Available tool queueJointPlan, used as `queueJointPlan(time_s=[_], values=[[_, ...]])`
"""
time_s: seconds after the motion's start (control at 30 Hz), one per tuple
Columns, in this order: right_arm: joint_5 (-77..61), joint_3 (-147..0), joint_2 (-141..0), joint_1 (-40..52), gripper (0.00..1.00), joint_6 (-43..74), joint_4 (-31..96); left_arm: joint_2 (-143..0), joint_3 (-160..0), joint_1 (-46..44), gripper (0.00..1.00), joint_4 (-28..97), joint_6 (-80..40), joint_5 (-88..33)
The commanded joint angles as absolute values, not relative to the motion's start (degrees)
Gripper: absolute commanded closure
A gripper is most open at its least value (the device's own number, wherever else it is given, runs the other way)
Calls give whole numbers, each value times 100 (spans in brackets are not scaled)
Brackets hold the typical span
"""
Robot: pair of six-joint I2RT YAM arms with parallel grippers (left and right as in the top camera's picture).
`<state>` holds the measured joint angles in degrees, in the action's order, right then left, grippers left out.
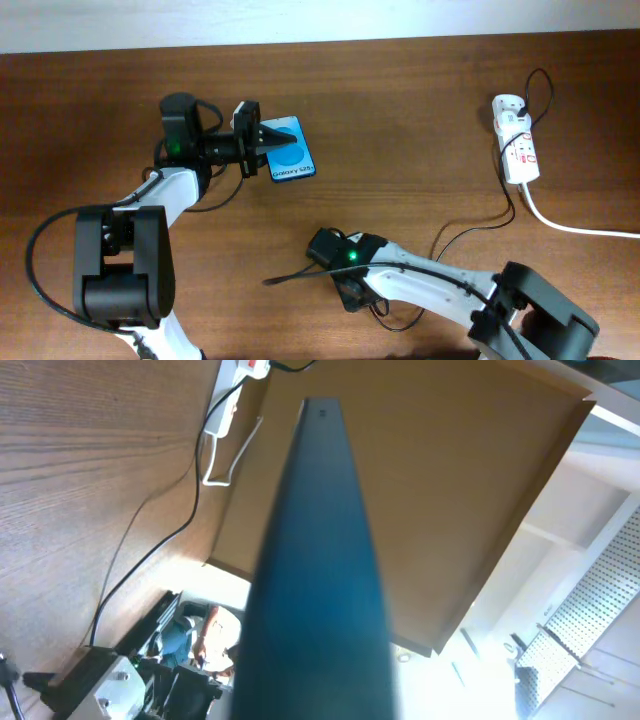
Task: Plug charger to phone and switch on socket
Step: 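Pick up the black USB-C cable end with right gripper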
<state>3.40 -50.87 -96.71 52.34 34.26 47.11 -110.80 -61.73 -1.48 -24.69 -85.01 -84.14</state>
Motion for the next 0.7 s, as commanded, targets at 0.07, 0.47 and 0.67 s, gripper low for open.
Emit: queueJointPlan(time_s=[0.07,0.47,0.67], values=[[563,-5026,-9874,5253,59,3454,4595,-11089,-6285,-143,100,-2506,-8425,-8617],[884,-5411,-9828,5249,96,3457,4786,-11089,-6285,-143,100,-2504,-8388,-8617],[-615,-6731,-7498,4195,96,3498,5581,-11089,-6285,-132,100,-4038,-8449,-8617]])
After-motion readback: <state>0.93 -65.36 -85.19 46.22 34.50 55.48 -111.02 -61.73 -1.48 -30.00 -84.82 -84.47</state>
